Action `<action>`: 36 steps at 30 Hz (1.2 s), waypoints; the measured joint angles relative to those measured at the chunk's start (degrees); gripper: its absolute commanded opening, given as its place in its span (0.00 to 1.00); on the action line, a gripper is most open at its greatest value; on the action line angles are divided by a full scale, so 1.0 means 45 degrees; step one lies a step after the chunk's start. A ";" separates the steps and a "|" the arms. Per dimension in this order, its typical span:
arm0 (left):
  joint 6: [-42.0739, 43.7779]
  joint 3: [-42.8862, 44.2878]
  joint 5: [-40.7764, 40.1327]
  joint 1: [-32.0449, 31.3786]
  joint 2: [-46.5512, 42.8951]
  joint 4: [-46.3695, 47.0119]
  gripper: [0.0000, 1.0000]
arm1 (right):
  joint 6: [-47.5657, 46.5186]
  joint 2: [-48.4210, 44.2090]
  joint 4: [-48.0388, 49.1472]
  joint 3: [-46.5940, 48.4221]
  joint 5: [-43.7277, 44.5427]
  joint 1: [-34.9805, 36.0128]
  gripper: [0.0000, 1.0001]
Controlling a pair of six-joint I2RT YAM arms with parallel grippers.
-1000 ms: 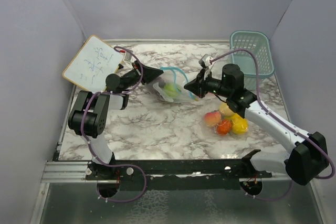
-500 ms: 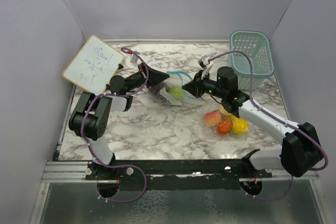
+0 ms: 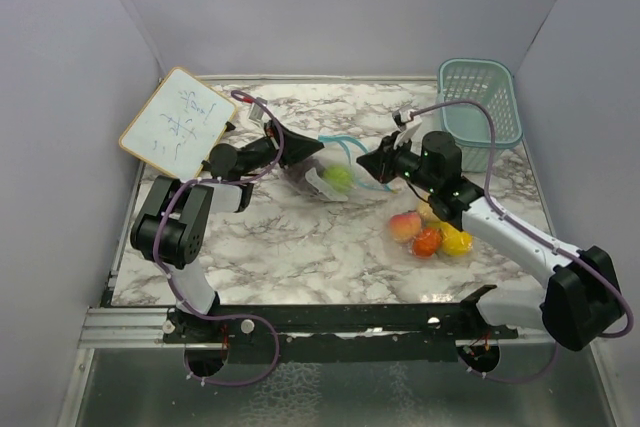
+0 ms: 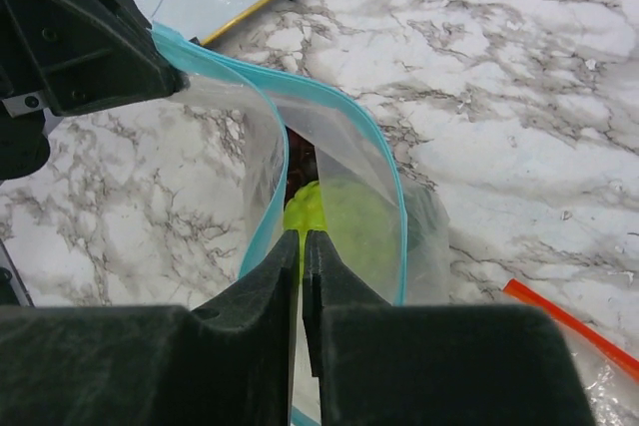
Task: Open the zip-top bag and remove the fake food
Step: Pick up the fake fruit from the zipper food storage bag.
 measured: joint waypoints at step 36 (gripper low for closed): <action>0.3322 0.0000 -0.0073 -0.1462 -0.1530 -0.1996 0.00 | 0.0413 0.4022 -0.2565 0.1559 0.0413 0.0053 0.81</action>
